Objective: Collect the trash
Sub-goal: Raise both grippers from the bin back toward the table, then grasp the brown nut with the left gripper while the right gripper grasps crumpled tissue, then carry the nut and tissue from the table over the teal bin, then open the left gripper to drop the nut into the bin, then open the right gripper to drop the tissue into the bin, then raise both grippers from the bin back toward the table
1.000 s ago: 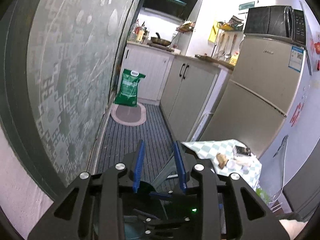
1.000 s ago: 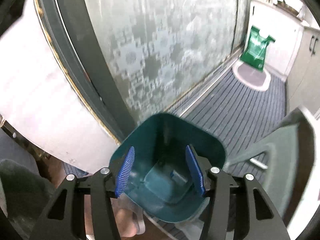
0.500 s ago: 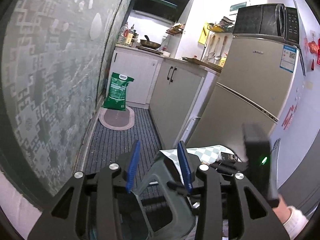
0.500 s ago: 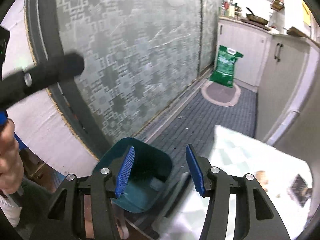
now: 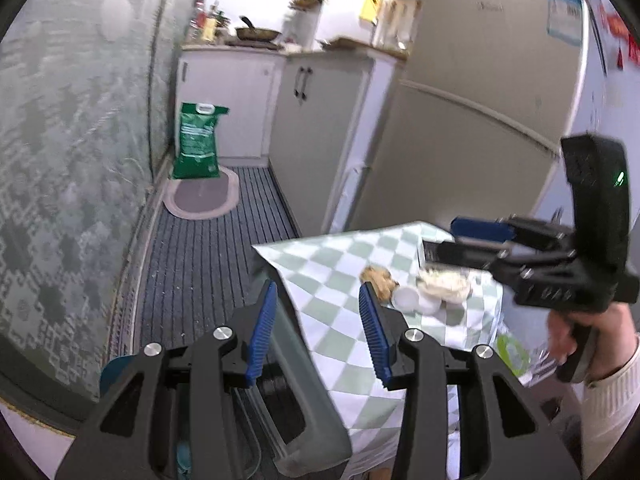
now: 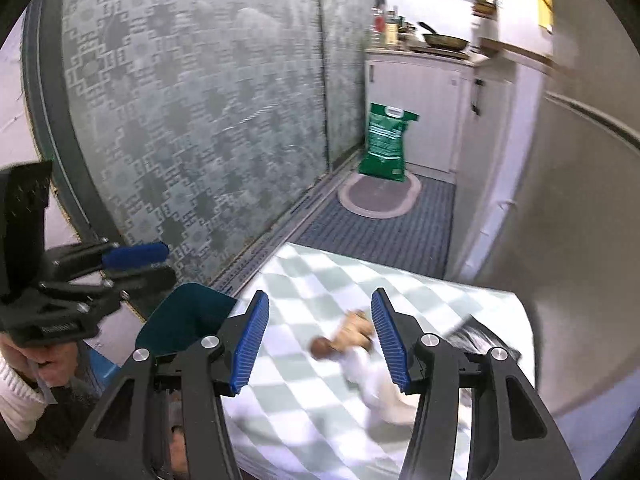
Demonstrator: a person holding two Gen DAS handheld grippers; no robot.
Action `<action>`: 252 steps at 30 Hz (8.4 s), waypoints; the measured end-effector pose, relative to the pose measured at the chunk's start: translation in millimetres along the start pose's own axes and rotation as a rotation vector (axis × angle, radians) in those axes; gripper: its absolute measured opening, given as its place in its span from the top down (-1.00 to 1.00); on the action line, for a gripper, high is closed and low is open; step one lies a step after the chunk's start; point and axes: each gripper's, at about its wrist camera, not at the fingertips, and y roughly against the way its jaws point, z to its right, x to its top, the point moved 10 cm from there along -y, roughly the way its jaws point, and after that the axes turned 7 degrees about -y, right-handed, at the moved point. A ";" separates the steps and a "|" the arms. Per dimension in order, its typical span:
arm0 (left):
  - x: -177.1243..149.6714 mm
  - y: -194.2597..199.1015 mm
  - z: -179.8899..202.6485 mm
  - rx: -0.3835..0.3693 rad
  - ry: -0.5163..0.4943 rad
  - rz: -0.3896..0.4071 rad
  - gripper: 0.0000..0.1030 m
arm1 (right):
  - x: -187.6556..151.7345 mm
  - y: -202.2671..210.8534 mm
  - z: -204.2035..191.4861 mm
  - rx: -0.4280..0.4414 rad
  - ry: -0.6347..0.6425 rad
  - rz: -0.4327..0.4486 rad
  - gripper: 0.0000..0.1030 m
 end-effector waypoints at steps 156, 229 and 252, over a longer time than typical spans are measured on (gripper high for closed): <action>-253.0 -34.0 -179.3 0.131 0.162 -0.525 0.37 | -76.7 -174.8 -202.9 0.296 -0.020 -0.402 0.95; 6.8 142.0 -121.0 0.173 0.172 0.217 0.21 | -86.3 -142.2 -233.6 0.212 0.193 -0.284 0.26; 21.7 57.3 -25.7 0.059 0.093 0.126 0.09 | -19.6 -30.4 -40.8 0.019 -0.001 -0.031 0.19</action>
